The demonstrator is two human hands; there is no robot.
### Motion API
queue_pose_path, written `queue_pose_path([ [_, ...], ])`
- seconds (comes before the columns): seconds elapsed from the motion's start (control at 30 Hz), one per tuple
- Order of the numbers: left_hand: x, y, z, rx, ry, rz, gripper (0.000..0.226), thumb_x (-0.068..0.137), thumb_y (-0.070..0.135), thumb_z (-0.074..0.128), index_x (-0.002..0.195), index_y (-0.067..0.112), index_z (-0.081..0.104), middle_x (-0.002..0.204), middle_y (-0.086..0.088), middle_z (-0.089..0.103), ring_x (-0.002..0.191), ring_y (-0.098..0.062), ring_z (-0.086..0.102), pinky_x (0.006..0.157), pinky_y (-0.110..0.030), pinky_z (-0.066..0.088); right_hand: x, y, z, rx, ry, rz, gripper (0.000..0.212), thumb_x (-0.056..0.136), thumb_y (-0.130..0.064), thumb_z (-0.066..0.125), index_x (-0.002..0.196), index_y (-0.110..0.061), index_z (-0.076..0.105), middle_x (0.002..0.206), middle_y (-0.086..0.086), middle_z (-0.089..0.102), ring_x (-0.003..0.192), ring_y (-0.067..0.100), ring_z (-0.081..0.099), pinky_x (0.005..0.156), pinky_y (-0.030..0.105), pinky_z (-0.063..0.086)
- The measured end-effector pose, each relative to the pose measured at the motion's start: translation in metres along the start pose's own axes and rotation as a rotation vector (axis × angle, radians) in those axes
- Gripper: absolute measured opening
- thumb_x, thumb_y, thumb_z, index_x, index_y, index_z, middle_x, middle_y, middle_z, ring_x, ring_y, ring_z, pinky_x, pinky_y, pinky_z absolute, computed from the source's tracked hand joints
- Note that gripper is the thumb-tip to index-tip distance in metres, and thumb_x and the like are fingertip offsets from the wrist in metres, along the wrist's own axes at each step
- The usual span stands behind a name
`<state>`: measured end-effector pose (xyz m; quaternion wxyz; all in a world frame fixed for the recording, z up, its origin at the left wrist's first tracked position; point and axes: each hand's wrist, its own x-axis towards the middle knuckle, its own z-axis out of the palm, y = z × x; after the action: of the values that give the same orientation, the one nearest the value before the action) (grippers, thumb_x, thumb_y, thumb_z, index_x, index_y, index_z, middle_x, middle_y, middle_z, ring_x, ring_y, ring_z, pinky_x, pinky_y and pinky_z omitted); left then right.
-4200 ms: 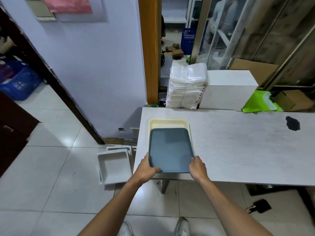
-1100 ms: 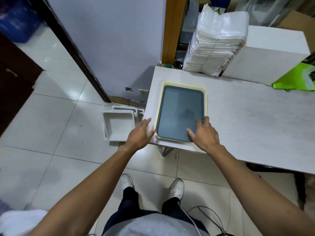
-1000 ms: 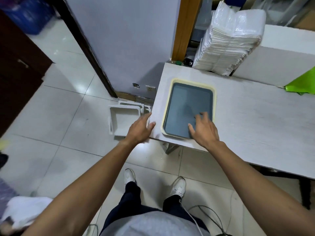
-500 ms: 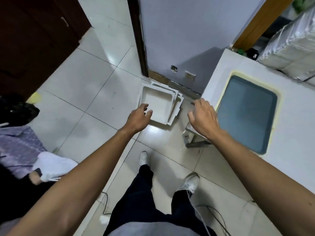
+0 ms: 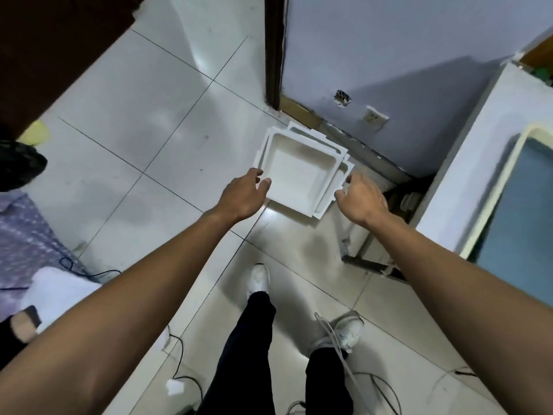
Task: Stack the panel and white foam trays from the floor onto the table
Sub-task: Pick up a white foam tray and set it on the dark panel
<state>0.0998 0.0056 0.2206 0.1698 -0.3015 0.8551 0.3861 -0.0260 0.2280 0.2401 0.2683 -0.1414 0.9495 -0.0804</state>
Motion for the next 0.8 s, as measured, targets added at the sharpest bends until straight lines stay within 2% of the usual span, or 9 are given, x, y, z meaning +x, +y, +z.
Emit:
queue_pose_path([
  [0.13,0.049,-0.026,0.010,0.118,-0.047,0.029,0.051,0.103,0.042,0.042,0.145,0.014,0.043,0.139,-0.008,0.058,0.127,-0.028,0.054,0.102,-0.039,0.041,0.042,0.002,0.032,-0.025,-0.045,0.080,0.047,0.095,-0.036,0.050,0.134,-0.010,0.048,0.134,0.012,0.055,0.121,0.034,0.052,0.092,0.043,0.043],
  [0.3,0.113,-0.047,0.014,0.201,-0.063,-0.005,0.053,0.104,0.039,0.039,0.148,0.010,0.038,0.139,-0.014,0.057,0.128,-0.033,0.051,0.100,-0.039,0.040,0.095,0.010,0.064,-0.042,-0.077,0.171,0.044,0.092,-0.036,0.048,0.125,-0.006,0.054,0.123,0.016,0.059,0.109,0.037,0.057,0.083,0.040,0.043],
  [0.37,0.136,-0.054,0.020,0.222,-0.074,-0.023,0.053,0.103,0.038,0.039,0.148,0.010,0.037,0.139,-0.014,0.056,0.128,-0.033,0.050,0.100,-0.039,0.040,0.115,0.012,0.076,0.006,-0.102,0.236,0.045,0.091,-0.036,0.048,0.123,-0.004,0.054,0.117,0.016,0.060,0.104,0.036,0.057,0.078,0.037,0.042],
  [0.47,0.167,-0.065,0.035,0.232,-0.098,-0.049,0.050,0.102,0.035,0.040,0.145,0.009,0.040,0.136,-0.013,0.058,0.124,-0.033,0.051,0.096,-0.038,0.040,0.140,0.021,0.098,0.148,-0.147,0.330,0.044,0.085,-0.041,0.047,0.108,-0.005,0.057,0.101,0.014,0.064,0.093,0.035,0.060,0.071,0.035,0.043],
  [0.57,0.195,-0.074,0.055,0.207,-0.116,-0.078,0.049,0.101,0.035,0.039,0.143,0.008,0.041,0.137,-0.012,0.057,0.124,-0.034,0.052,0.095,-0.038,0.040,0.165,0.036,0.124,0.245,-0.173,0.426,0.050,0.080,-0.046,0.044,0.106,-0.005,0.058,0.100,0.016,0.065,0.092,0.036,0.061,0.071,0.036,0.043],
  [0.63,0.214,-0.079,0.071,0.202,-0.123,-0.086,0.049,0.101,0.035,0.039,0.141,0.007,0.042,0.138,-0.012,0.056,0.124,-0.034,0.052,0.096,-0.038,0.041,0.179,0.040,0.136,0.276,-0.163,0.460,0.045,0.081,-0.045,0.045,0.104,-0.008,0.055,0.100,0.014,0.062,0.090,0.033,0.059,0.071,0.036,0.042],
  [0.7,0.230,-0.081,0.084,0.201,-0.124,-0.087,0.050,0.102,0.035,0.039,0.143,0.006,0.040,0.140,-0.013,0.055,0.125,-0.034,0.051,0.097,-0.038,0.040,0.188,0.040,0.144,0.325,-0.133,0.493,0.046,0.088,-0.040,0.047,0.116,-0.005,0.053,0.114,0.015,0.061,0.102,0.037,0.058,0.080,0.039,0.044],
  [0.8,0.254,-0.083,0.095,0.189,-0.094,-0.087,0.055,0.102,0.032,0.042,0.149,0.006,0.032,0.142,-0.015,0.052,0.127,-0.034,0.050,0.098,-0.037,0.040,0.201,0.042,0.155,0.394,-0.102,0.554,0.052,0.097,-0.033,0.046,0.139,-0.004,0.038,0.135,0.020,0.052,0.121,0.040,0.051,0.094,0.041,0.041],
])
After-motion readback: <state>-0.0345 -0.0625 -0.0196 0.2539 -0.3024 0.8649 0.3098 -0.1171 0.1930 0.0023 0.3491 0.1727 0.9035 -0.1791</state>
